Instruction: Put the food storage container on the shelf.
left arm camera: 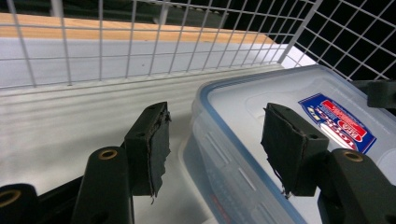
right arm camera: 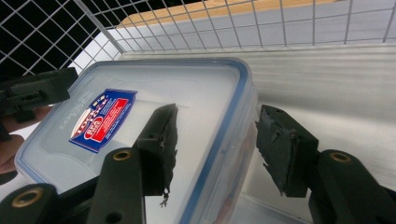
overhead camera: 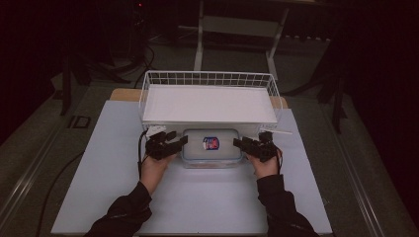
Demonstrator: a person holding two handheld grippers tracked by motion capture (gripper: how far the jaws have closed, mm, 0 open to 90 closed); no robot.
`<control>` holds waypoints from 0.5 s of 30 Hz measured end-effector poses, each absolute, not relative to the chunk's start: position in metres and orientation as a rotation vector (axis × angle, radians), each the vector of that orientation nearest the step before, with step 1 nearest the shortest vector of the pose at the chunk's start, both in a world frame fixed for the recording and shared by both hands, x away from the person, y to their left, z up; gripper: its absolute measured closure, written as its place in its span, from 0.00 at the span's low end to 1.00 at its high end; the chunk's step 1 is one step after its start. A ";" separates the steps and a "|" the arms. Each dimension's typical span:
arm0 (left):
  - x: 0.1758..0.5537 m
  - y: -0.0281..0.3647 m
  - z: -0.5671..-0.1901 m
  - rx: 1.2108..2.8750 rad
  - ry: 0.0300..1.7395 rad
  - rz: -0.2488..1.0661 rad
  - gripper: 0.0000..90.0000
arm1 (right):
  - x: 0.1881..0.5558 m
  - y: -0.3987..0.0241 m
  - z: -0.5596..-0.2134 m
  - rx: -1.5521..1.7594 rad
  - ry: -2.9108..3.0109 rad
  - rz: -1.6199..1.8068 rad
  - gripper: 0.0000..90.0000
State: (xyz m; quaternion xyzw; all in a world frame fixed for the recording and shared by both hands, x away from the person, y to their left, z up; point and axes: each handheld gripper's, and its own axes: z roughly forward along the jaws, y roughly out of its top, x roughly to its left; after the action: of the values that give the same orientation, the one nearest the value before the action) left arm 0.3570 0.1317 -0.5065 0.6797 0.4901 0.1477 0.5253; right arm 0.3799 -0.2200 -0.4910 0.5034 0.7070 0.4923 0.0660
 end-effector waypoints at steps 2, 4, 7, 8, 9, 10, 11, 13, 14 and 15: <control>0.353 0.131 -0.504 1.617 1.173 0.346 0.44 | 0.378 -0.219 -0.490 1.511 2.141 1.481 0.52; 0.349 0.134 -0.500 1.631 1.149 0.360 0.43 | 0.376 -0.220 -0.487 1.488 2.136 1.483 0.52; 0.344 0.136 -0.495 1.642 1.148 0.301 0.38 | 0.370 -0.222 -0.482 1.459 2.142 1.479 0.52; 0.342 0.137 -0.495 1.650 1.141 0.277 0.36 | 0.368 -0.223 -0.481 1.452 2.142 1.481 0.52; 0.341 0.138 -0.495 1.670 1.128 0.276 0.35 | 0.365 -0.224 -0.479 1.453 2.138 1.492 0.52; 0.339 0.140 -0.496 1.681 1.106 0.283 0.34 | 0.362 -0.224 -0.477 1.447 2.143 1.492 0.52; 0.339 0.140 -0.496 1.681 1.106 0.283 0.32 | 0.358 -0.224 -0.475 1.439 2.146 1.497 0.52; 0.332 0.144 -0.497 1.671 1.084 0.252 0.29 | 0.351 -0.224 -0.473 1.421 2.158 1.511 0.52; 0.330 0.145 -0.498 1.670 1.084 0.238 0.27 | 0.348 -0.223 -0.472 1.411 2.164 1.514 0.52; 0.330 0.145 -0.498 1.670 1.084 0.238 0.25 | 0.348 -0.223 -0.472 1.411 2.164 1.514 0.52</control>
State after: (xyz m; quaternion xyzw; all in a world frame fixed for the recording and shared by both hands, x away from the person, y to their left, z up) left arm 0.3297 0.1451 -0.4980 0.7020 0.4556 0.0999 0.5382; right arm 0.3482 -0.2226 -0.4721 0.4701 0.7206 0.5043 0.0736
